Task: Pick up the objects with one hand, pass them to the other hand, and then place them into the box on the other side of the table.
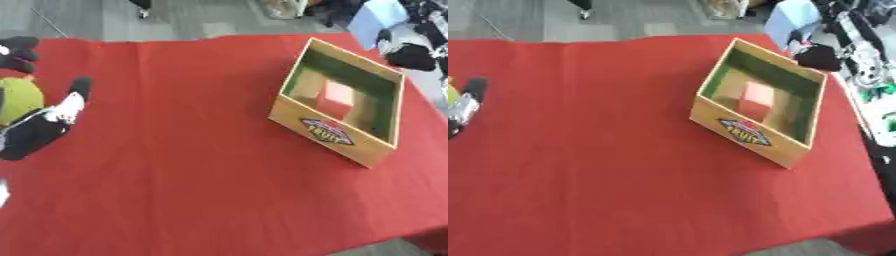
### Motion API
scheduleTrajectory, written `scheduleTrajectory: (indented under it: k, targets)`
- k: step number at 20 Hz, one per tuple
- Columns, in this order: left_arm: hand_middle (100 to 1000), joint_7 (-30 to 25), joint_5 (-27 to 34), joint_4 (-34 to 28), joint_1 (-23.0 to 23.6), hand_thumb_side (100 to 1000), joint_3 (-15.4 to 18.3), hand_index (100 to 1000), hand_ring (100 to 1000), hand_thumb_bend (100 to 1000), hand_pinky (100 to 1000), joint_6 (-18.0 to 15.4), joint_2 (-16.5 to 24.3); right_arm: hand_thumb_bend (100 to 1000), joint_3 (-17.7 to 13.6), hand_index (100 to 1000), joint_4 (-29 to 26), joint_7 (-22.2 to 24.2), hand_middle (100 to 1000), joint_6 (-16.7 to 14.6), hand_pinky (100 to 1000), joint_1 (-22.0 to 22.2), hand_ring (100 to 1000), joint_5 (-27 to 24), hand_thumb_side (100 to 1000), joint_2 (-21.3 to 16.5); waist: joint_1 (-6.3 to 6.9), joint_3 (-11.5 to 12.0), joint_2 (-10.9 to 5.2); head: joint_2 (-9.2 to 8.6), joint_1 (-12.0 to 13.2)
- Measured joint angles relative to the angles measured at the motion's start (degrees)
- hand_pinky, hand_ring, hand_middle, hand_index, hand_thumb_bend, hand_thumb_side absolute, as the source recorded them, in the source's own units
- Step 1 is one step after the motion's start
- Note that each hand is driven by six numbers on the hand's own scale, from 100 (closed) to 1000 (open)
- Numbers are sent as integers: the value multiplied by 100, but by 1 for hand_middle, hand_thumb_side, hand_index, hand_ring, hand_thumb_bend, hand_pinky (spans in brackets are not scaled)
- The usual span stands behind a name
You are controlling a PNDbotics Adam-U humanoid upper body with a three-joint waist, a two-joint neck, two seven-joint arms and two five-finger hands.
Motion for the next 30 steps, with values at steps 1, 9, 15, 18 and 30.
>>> scheduleTrajectory:
  k: [1, 9, 15, 18, 30]
  targets:
    - [608, -3, 0, 0, 0, 572, 0, 804, 610, 495, 816, 4, 0, 100, 12, 1000, 0, 20, 954, 15, 1000, 2, 980, 1, 100, 0, 0, 2, 0, 0, 0]
    - [608, -5, 0, 2, 0, 571, 0, 804, 610, 495, 816, 12, 0, 100, 42, 1000, 172, 185, 962, -85, 1000, 3, 983, 64, 100, 0, 1, 4, 0, 0, 0]
    - [606, -7, 0, 2, 0, 573, 0, 803, 609, 493, 817, 16, 0, 100, 61, 1000, 220, -2, 952, -44, 1000, 2, 978, 79, 100, 0, 1, 4, 0, 0, -2]
    - [606, -5, 0, 2, 0, 572, 1, 803, 608, 492, 816, 19, 0, 100, 77, 1000, 220, -34, 923, -20, 989, 1, 962, -19, 100, 0, 1, 3, 0, 0, -2]
    - [590, 42, 31, -60, 0, 590, 123, 786, 611, 430, 807, 121, 179, 100, -32, 971, 109, -773, 798, -5, 932, -28, 881, -1002, 671, 219, 49, -2, 0, 4, 349]
